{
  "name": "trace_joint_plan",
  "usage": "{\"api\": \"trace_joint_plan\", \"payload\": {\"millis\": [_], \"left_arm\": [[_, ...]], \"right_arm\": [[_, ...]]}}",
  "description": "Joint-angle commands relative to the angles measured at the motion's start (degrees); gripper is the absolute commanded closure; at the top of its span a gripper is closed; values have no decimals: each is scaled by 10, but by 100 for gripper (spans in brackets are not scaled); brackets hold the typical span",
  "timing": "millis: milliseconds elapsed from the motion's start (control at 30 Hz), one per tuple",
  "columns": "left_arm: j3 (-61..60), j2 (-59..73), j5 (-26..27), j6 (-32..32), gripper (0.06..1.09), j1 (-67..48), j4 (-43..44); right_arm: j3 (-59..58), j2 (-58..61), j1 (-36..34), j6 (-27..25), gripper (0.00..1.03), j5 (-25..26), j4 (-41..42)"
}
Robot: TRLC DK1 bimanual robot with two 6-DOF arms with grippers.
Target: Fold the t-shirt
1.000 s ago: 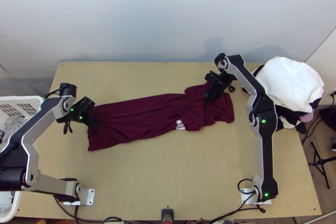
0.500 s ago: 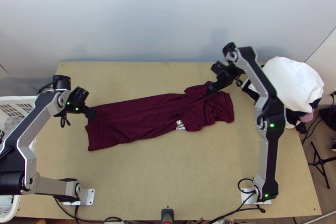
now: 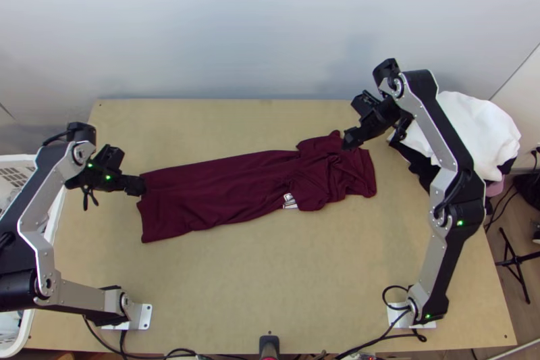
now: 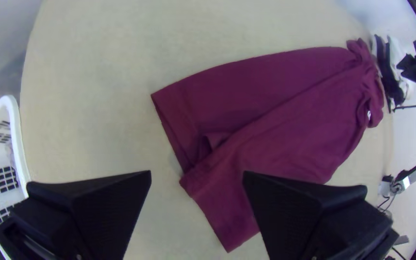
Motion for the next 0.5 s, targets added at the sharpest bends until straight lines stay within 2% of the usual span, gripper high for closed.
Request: {"api": "trace_joint_plan", "payload": {"millis": [0,33,200,467], "left_arm": [[1,1,75,-48,19,28,-62],[-1,-3,87,-55,20,28,-62],[-4,0,112,-79,20,29,-69],[-23,-1,111,-92,20,50,-57]], "right_arm": [[-71,-36,41,8,90,-3,49],[-81,-36,48,8,100,-3,60],[-122,-23,87,12,100,-16,102],[-115,16,95,20,100,-23,126]]}}
